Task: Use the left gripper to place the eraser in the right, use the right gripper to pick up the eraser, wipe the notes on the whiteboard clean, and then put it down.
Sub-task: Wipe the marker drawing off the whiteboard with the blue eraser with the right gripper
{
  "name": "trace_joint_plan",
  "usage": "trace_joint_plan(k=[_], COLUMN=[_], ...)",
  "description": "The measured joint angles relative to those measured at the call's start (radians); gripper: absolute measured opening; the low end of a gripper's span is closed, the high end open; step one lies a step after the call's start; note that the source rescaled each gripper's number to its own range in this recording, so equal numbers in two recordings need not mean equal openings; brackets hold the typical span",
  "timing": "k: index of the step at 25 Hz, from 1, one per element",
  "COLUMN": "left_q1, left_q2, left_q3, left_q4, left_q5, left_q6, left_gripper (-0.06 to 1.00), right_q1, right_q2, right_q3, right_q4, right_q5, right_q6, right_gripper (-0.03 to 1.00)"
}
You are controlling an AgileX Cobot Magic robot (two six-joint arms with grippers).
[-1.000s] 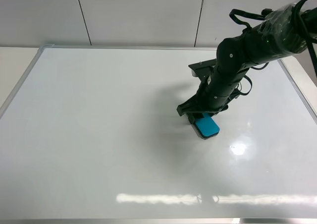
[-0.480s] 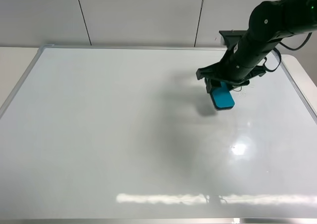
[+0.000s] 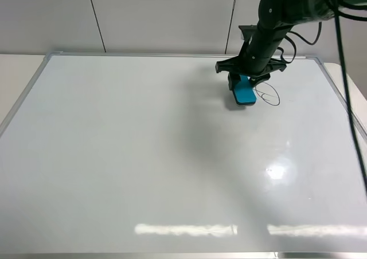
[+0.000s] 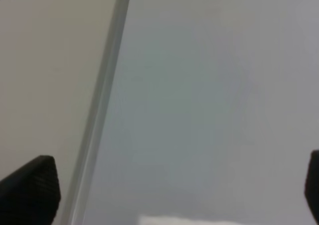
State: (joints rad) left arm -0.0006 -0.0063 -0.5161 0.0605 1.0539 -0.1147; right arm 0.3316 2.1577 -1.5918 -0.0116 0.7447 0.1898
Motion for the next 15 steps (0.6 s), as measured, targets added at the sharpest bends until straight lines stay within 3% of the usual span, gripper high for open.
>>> trace_joint_plan(k=[5,15], left_q1=[0.0,0.0], left_q2=[0.0,0.0], left_q3=[0.0,0.0], left_q4=[0.0,0.0], left_q5=[0.0,0.0], left_q6=[0.0,0.0], left_gripper=[1.0,1.0], right_q1=[-0.001,-0.068], right_q2=[0.104,0.121], right_q3=[-0.109,-0.117], right_q4=[-0.002,0.0], right_q5=[0.034,0.044], right_q6=[-0.002,-0.027], right_gripper=[0.01,0.01])
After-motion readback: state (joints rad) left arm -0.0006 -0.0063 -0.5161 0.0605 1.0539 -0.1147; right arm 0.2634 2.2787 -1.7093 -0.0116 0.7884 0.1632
